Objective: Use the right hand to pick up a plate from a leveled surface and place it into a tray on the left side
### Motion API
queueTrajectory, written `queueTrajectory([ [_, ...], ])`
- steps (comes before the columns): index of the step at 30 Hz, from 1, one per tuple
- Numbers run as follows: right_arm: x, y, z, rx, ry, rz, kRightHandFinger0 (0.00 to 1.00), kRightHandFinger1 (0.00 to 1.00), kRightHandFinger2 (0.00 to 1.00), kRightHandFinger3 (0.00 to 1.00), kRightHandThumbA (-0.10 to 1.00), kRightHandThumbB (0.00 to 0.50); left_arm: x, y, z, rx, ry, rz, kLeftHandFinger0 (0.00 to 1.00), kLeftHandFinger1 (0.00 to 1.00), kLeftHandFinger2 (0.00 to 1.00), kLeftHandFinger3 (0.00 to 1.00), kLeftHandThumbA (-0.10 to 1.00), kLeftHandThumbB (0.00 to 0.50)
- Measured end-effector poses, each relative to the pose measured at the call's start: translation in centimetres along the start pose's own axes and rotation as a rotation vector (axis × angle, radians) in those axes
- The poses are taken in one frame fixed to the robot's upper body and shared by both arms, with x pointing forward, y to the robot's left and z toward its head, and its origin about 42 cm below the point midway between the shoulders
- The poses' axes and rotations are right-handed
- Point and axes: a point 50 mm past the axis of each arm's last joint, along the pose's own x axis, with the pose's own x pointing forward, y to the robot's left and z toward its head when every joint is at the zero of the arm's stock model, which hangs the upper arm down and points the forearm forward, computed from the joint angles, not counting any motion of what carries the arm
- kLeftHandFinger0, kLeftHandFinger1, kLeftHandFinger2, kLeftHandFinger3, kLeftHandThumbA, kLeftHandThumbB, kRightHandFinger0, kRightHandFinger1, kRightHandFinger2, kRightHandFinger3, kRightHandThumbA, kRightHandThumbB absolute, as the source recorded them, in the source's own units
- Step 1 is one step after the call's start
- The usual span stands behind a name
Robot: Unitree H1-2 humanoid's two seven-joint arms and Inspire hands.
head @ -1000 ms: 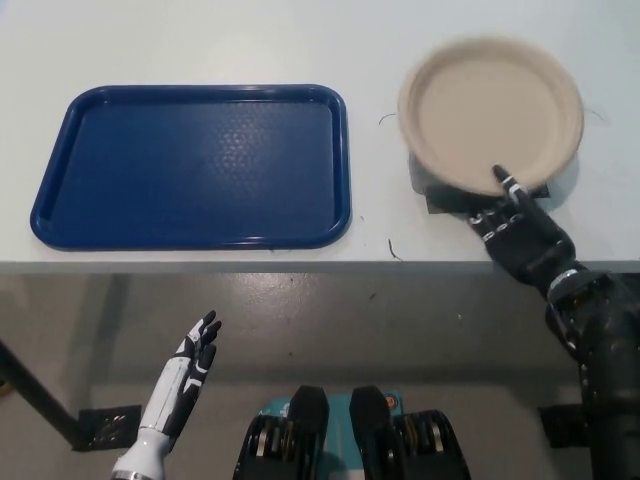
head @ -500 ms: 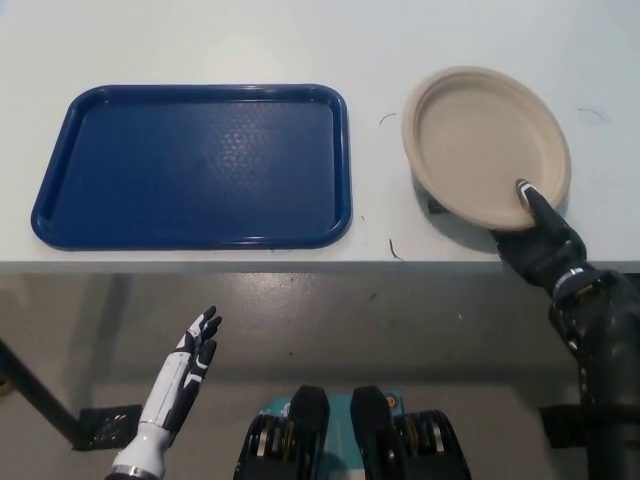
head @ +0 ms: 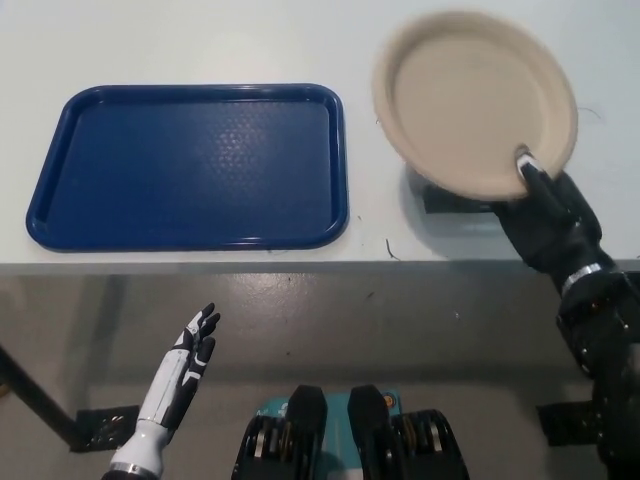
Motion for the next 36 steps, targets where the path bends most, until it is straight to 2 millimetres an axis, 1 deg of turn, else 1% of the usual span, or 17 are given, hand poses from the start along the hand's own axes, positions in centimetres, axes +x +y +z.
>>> queueTrajectory([
  [5, -0.6, 4.4, 0.9, -0.073, -0.006, 0.116, 0.0, 0.23, 0.57, 1.0, -0.1, 0.037, 0.1, 0.1, 0.1, 0.002, -0.002, -0.001, 1.0, 1.0, 1.0, 1.0, 1.0, 0.315],
  [10, 1.2, 7.3, 0.9, -0.109, 0.02, 0.177, 0.0, 0.23, 0.65, 1.0, -0.1, 0.053, 0.3, 0.1, 0.2, 0.003, -0.007, -0.003, 1.0, 1.0, 1.0, 1.0, 1.0, 0.319],
  [13, 2.8, 8.6, 0.3, -0.131, 0.058, 0.183, 0.0, 0.22, 0.65, 0.99, -0.1, 0.057, 0.3, 0.1, 0.2, 0.003, -0.008, -0.003, 1.0, 1.0, 1.0, 1.0, 1.0, 0.318],
  [14, 3.6, 9.0, -0.1, -0.138, 0.078, 0.178, 0.0, 0.2, 0.64, 0.98, -0.1, 0.054, 0.4, 0.1, 0.2, 0.003, -0.009, -0.004, 1.0, 1.0, 1.0, 1.0, 1.0, 0.32],
  [15, 4.1, 9.3, -0.4, -0.142, 0.092, 0.175, 0.0, 0.19, 0.64, 0.99, -0.1, 0.07, 0.4, 0.0, 0.2, 0.003, -0.01, -0.005, 1.0, 1.0, 1.0, 1.0, 1.0, 0.322],
  [17, 5.6, 10.1, -1.4, -0.141, 0.132, 0.158, 0.0, 0.18, 0.65, 1.0, -0.1, 0.072, 0.4, 0.0, 0.3, 0.004, -0.01, -0.006, 1.0, 1.0, 1.0, 1.0, 1.0, 0.326],
  [18, 6.4, 10.6, -1.9, -0.137, 0.15, 0.15, 0.0, 0.2, 0.69, 1.0, -0.1, 0.07, 0.4, 0.0, 0.3, 0.004, -0.011, -0.007, 1.0, 1.0, 1.0, 1.0, 1.0, 0.326],
  [22, 9.0, 12.0, -4.2, -0.134, 0.222, 0.1, 0.0, 0.2, 0.73, 1.0, -0.1, 0.081, 0.5, 0.0, 0.3, 0.004, -0.013, -0.011, 1.0, 1.0, 1.0, 1.0, 1.0, 0.325],
  [25, 11.1, 13.3, -6.0, -0.151, 0.28, 0.062, 0.0, 0.22, 0.73, 0.93, -0.1, 0.099, 0.6, -0.1, 0.3, 0.003, -0.014, -0.013, 1.0, 1.0, 1.0, 1.0, 1.0, 0.329],
  [26, 11.8, 13.4, -6.7, -0.16, 0.3, 0.041, 0.0, 0.23, 0.74, 1.0, -0.1, 0.1, 0.6, -0.1, 0.3, 0.003, -0.014, -0.015, 1.0, 1.0, 1.0, 1.0, 1.0, 0.331],
  [30, 14.0, 13.6, -8.6, -0.194, 0.361, -0.041, 0.0, 0.31, 0.8, 1.0, -0.1, 0.083, 0.5, -0.1, 0.3, 0.003, -0.012, -0.021, 1.0, 1.0, 1.0, 1.0, 1.0, 0.33],
  [31, 14.3, 13.5, -8.9, -0.204, 0.371, -0.06, 0.0, 0.34, 0.86, 0.94, -0.1, 0.076, 0.5, -0.1, 0.3, 0.003, -0.011, -0.021, 1.0, 1.0, 1.0, 1.0, 1.0, 0.328],
  [32, 14.7, 13.3, -9.3, -0.215, 0.383, -0.081, 0.0, 0.34, 0.86, 1.0, -0.1, 0.068, 0.5, -0.1, 0.3, 0.003, -0.011, -0.021, 1.0, 1.0, 1.0, 1.0, 1.0, 0.317],
  [33, 15.1, 13.1, -9.6, -0.228, 0.395, -0.102, 0.0, 0.33, 0.85, 0.87, -0.1, 0.083, 0.5, -0.1, 0.3, 0.003, -0.01, -0.022, 1.0, 1.0, 1.0, 1.0, 1.0, 0.313],
  [34, 15.4, 12.8, -10.0, -0.241, 0.406, -0.126, 0.0, 0.34, 0.85, 0.67, -0.1, 0.149, 0.5, -0.2, 0.3, 0.003, -0.01, -0.023, 1.0, 1.0, 1.0, 1.0, 1.0, 0.314],
  [35, 15.8, 12.6, -10.3, -0.255, 0.418, -0.15, 0.0, 0.35, 0.83, 0.62, -0.1, 0.163, 0.5, -0.2, 0.2, 0.004, -0.01, -0.026, 1.0, 1.0, 1.0, 1.0, 1.0, 0.315],
  [36, 16.0, 12.5, -10.4, -0.268, 0.422, -0.165, 0.16, 0.57, 0.96, 0.58, 0.16, 0.161, 0.5, -0.3, 0.3, 0.004, -0.01, -0.028, 1.0, 1.0, 1.0, 1.0, 1.0, 0.329],
])
